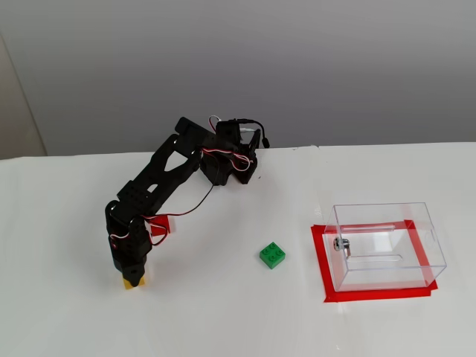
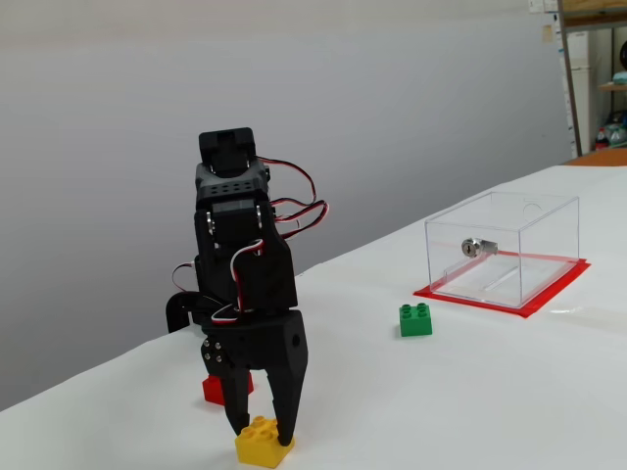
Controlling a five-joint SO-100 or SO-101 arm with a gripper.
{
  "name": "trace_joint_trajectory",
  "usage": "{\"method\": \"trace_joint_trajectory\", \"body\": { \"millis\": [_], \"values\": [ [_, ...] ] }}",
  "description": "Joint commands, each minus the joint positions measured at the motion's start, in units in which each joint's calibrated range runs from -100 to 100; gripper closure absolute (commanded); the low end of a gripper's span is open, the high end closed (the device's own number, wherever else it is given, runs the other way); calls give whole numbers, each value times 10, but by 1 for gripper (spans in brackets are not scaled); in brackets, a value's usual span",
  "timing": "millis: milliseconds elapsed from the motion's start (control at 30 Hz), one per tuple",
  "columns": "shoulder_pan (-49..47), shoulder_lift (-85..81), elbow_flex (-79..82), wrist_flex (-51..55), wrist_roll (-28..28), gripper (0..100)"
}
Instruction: Pick the yellow lego brick and place it into the transparent box
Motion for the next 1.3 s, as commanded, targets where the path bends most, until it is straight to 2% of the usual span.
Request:
{"method": "trace_joint_trajectory", "body": {
  "millis": [0, 267, 467, 900, 1267],
  "values": [
    [3, -6, -10, -3, 3, 93],
    [1, -19, -17, 7, 4, 93],
    [-14, -106, -14, 32, 4, 93],
    [-105, -323, -14, 34, 32, 93],
    [-208, -500, -14, 103, 32, 93]
  ]
}}
